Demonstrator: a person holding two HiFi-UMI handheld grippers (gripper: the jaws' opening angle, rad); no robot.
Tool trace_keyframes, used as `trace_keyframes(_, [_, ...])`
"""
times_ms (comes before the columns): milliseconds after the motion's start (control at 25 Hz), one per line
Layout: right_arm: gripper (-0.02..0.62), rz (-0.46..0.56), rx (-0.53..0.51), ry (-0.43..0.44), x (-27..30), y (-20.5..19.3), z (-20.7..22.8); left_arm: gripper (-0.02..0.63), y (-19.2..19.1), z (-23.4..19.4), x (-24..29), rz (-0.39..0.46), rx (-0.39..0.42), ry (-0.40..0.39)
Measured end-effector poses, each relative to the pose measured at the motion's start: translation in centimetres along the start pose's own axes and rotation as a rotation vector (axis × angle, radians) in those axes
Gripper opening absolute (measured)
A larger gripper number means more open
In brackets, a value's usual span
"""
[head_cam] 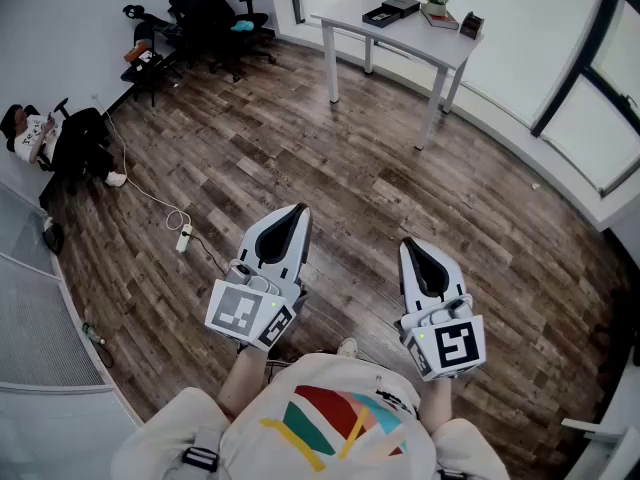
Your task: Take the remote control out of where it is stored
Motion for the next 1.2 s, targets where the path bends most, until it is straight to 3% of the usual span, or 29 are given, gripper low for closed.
trace_keyframes(440, [0.000, 0.067, 0.069, 0.004, -0.3, 0.4, -0.1, 0.011, 0.1, -0.2, -1.2, 0.011, 0.012, 0.012])
trace_keyframes(760, [0.002, 0.217, 0.371, -0.001, -2.4, 1.1, 2.3, 0.011, -0.1, 0.1, -1.1, -0.008, 0.014, 0.008])
trace_keyframes(960, [0.000, 0.167, 0.303, -0.083, -2.7, 0.3, 2.9, 0.011, 0.1, 0.6, -0.4, 0.007, 0.023, -0.015])
trace_keyframes(1200, [0.002, 0.050, 0.248, -0.102, -0.3, -2.6, 4.0, 0.011, -1.4, -0.3, 2.1, 0.011, -0.002, -0.020])
Point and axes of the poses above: the fingertips, and each gripper's own axes: x forward along the fingers, z to its right, y out of its top, the point moved 3 cm from there along -x, backward along the fingers, and after that the axes turned 1 degree about -x, right-handed, at the moved point
